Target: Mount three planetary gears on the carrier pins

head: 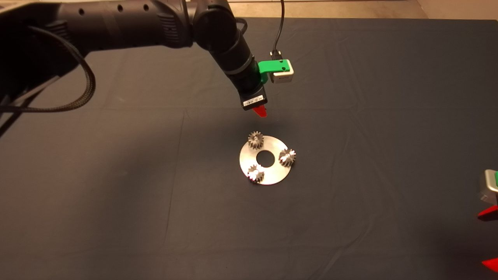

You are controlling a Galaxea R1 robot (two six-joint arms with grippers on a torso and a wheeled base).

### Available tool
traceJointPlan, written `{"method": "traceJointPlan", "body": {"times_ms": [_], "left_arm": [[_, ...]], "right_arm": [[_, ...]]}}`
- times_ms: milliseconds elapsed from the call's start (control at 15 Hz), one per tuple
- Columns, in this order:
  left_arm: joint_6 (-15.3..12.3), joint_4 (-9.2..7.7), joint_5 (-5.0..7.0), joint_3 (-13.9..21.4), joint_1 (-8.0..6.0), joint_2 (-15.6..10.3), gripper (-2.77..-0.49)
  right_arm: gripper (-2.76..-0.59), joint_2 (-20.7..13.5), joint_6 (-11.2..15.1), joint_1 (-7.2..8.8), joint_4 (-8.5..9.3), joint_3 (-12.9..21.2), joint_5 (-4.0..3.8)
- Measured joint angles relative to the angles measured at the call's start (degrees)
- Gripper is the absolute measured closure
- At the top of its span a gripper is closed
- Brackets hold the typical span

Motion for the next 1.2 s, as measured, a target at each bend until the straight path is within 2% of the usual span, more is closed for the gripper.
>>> {"method": "traceJointPlan", "body": {"times_ms": [67,133,200,267,333,400,533,667,733,867,933,1000,1067,1200], "left_arm": [[0.0,-1.3,0.79,0.1,0.02,-0.9,-1.47],[-0.1,-2.51,2.55,0.2,0.02,-1.8,-1.47],[-0.5,-3.15,5.37,1.0,0.02,-2.8,-1.47],[-1.8,-3.51,8.02,2.7,0.02,-4.4,-1.47],[-4.2,-3.62,9.51,5.4,0.02,-6.2,-1.47],[-7.0,-3.68,10.23,9.3,0.02,-8.3,-1.47],[-14.5,-3.15,11.49,20.1,0.02,-12.9,-1.47],[-22.5,-2.19,12.41,33.0,0.02,-18.0,-1.47],[-26.5,-1.19,12.87,39.2,0.02,-21.0,-1.48],[-34.9,1.49,14.96,50.0,-0.01,-27.4,-1.47],[-39.5,2.61,15.9,54.8,0.01,-29.6,-1.47],[-44.1,3.58,16.64,58.9,0.02,-30.8,-1.47],[-47.8,4.63,17.12,61.9,0.02,-31.7,-1.47],[-52.7,7.26,18.85,65.6,0.0,-34.3,-1.48]], "right_arm": [[-2.33,0.0,0.0,-0.01,-0.02,0.0,-0.07],[-2.33,0.0,0.0,-0.04,0.01,0.0,0.0],[-2.33,0.0,0.0,-0.17,0.01,0.1,0.11],[-2.33,0.0,0.1,-0.17,0.01,0.4,0.15],[-2.33,0.0,0.1,-0.47,0.01,1.5,0.34],[-2.33,0.0,0.1,-1.5,0.09,2.9,0.52],[-2.33,0.3,0.3,-1.9,0.63,3.6,1.3],[-2.33,3.1,0.5,-1.9,0.64,4.0,1.35],[-2.33,4.3,1.0,-1.91,0.64,4.4,1.64],[-2.33,6.2,3.9,-1.9,0.64,5.0,1.71],[-2.33,8.3,5.1,-1.92,0.64,5.2,1.77],[-2.33,10.9,6.0,-1.93,0.64,5.2,1.83],[-2.33,14.3,7.3,-1.91,0.64,5.2,2.21],[-2.33,19.7,10.0,-2.1,0.59,5.2,3.63]]}}
